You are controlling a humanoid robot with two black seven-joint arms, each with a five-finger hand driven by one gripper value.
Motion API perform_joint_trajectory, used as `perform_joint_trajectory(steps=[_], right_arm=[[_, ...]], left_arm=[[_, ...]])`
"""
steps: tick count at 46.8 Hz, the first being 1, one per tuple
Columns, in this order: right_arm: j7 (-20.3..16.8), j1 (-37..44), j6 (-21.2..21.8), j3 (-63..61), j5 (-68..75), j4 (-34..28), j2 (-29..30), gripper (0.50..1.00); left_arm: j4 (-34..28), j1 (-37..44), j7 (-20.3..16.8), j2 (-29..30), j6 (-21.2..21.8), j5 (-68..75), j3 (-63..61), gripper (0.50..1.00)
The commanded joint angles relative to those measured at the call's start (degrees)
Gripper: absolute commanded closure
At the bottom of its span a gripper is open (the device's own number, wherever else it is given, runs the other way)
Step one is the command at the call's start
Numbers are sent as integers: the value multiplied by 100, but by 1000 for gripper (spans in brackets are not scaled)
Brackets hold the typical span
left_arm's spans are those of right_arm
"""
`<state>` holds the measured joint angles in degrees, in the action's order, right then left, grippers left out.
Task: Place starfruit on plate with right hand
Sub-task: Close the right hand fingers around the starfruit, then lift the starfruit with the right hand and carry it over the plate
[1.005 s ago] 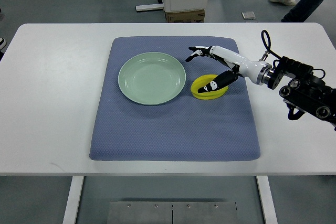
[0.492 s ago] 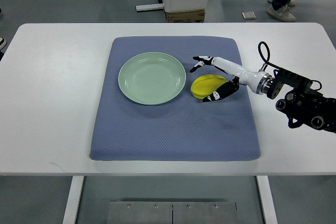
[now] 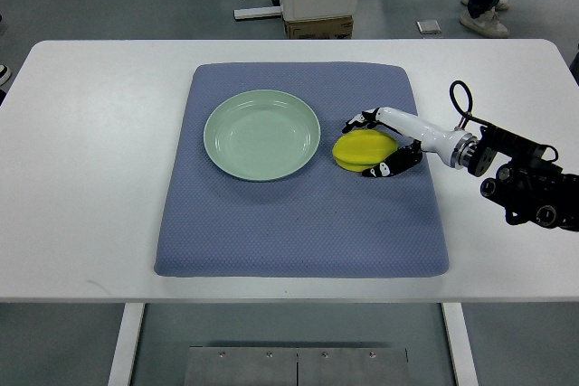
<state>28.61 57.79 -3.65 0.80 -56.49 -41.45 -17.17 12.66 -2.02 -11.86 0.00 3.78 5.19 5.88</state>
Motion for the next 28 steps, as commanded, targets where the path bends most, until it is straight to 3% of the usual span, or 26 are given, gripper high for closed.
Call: perform_joint_trajectory(steps=[1, 28], right_arm=[[-13, -4, 5, 0, 6, 6, 4, 1000], [-198, 250, 13, -378, 340, 49, 100, 1000]], left_arm=[[0, 0, 0, 0, 0, 0, -8, 500], [0, 0, 0, 0, 0, 0, 1, 500]])
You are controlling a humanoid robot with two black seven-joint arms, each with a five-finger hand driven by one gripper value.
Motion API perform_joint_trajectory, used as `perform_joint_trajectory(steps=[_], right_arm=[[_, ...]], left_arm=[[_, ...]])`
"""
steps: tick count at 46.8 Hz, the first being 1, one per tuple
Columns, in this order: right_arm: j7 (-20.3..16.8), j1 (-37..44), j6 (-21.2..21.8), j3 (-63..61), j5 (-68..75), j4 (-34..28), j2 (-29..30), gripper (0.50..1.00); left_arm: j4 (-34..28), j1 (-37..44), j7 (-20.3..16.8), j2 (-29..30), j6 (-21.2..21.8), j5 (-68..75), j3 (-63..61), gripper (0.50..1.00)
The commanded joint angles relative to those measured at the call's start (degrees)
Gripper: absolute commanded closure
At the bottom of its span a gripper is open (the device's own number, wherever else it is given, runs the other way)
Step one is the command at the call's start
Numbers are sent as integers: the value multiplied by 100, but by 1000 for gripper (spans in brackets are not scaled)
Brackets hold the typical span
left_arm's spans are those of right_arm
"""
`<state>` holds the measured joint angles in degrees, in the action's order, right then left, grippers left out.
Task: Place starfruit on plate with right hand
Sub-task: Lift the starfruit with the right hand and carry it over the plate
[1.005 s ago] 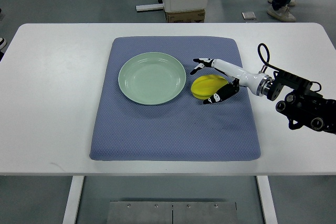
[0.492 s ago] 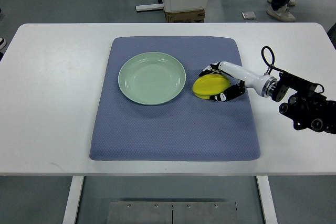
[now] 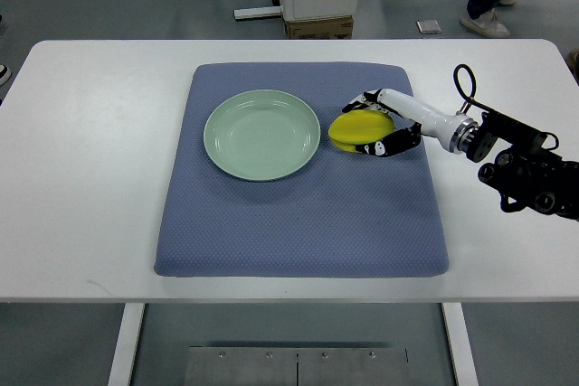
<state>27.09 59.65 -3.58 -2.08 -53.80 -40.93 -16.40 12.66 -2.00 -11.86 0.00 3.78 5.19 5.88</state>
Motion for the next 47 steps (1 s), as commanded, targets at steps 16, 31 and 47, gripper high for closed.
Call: perform_joint_trajectory(steps=[16, 31, 47], right_arm=[[-511, 758, 103, -117, 265, -2, 593, 1000], [-819, 1171, 103, 111, 265, 24, 1525, 1000], [-880, 1365, 103, 603, 256, 244, 1640, 1000]], left_arm=[[0, -2, 0, 0, 0, 0, 1, 500], [0, -2, 0, 0, 0, 0, 1, 500], [0, -2, 0, 0, 0, 0, 1, 500]])
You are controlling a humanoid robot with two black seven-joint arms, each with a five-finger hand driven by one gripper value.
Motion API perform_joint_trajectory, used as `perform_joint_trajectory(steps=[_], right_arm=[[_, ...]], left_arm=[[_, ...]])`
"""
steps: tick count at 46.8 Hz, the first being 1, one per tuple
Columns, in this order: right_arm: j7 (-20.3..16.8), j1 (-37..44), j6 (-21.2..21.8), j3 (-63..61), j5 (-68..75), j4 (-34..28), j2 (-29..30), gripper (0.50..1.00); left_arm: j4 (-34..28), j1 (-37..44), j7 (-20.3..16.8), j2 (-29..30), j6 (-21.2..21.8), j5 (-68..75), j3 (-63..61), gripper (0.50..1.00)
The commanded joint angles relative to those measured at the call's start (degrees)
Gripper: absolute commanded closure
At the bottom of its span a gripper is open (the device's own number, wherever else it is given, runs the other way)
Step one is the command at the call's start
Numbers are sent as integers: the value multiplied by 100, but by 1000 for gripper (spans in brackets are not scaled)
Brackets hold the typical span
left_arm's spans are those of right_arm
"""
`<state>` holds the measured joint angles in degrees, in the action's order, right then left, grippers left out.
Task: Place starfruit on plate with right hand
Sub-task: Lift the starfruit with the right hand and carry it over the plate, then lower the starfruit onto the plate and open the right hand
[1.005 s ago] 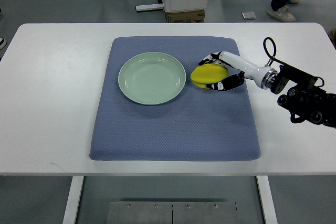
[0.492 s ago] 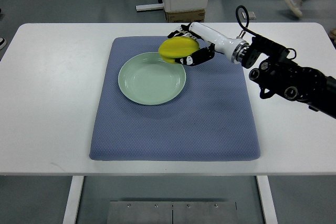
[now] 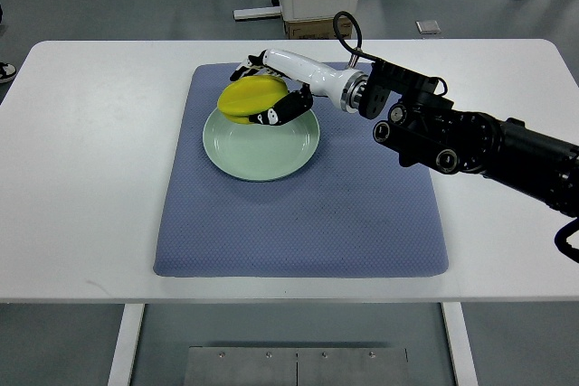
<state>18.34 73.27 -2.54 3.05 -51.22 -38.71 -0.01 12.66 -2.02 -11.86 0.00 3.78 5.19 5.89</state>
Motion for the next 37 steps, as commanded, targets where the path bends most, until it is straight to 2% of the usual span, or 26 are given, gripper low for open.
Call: perform_joint_trajectory(steps=[1, 36, 37], right_arm=[[-6, -6, -1, 126, -2, 22, 1, 1000], [30, -225, -18, 627, -2, -145, 1, 1000], [21, -234, -18, 627, -2, -145, 1, 971]], left_arm=[[0, 0, 0, 0, 0, 0, 0, 500], [0, 0, 0, 0, 0, 0, 0, 500], [0, 0, 0, 0, 0, 0, 0, 500]])
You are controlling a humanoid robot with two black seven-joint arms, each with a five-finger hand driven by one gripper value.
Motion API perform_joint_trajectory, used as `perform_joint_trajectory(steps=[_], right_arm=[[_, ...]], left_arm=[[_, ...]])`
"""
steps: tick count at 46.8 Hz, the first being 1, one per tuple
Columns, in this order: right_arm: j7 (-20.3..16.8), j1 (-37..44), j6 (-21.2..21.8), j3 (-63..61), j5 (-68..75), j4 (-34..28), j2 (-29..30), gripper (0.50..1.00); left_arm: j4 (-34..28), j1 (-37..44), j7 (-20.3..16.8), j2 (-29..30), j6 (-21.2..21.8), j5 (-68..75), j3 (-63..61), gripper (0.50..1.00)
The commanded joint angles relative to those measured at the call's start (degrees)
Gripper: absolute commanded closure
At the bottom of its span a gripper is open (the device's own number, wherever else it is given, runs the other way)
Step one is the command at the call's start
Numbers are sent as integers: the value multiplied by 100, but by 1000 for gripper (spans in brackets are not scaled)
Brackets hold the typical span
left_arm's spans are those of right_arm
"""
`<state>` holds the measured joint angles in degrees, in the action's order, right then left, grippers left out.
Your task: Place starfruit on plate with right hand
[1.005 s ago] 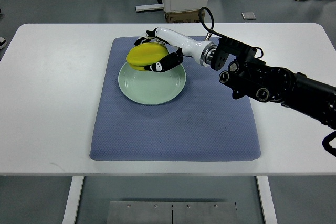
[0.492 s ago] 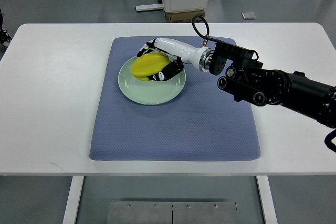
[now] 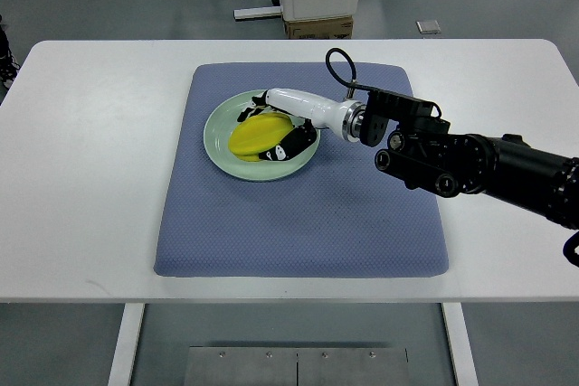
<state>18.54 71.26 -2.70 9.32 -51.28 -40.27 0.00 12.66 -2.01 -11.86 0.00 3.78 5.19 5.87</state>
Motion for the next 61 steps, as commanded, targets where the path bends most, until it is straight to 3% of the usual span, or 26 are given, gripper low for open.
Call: perform_joint_trajectory(steps=[1, 7, 8, 46, 61], right_arm=[[0, -42, -2, -1, 4, 11, 0, 913], [-8, -68, -28, -18, 4, 11, 0, 549], [-8, -77, -37, -18, 13, 11, 0, 511], [-26, -104, -46, -800, 1005, 37, 0, 500], [-202, -332, -46, -1705, 1928, 37, -632, 500]], left_arm=[[0, -1, 0, 0, 0, 0, 2, 500], [0, -1, 0, 0, 0, 0, 2, 500], [0, -1, 0, 0, 0, 0, 2, 500], [0, -1, 0, 0, 0, 0, 2, 500], [0, -1, 0, 0, 0, 0, 2, 500]])
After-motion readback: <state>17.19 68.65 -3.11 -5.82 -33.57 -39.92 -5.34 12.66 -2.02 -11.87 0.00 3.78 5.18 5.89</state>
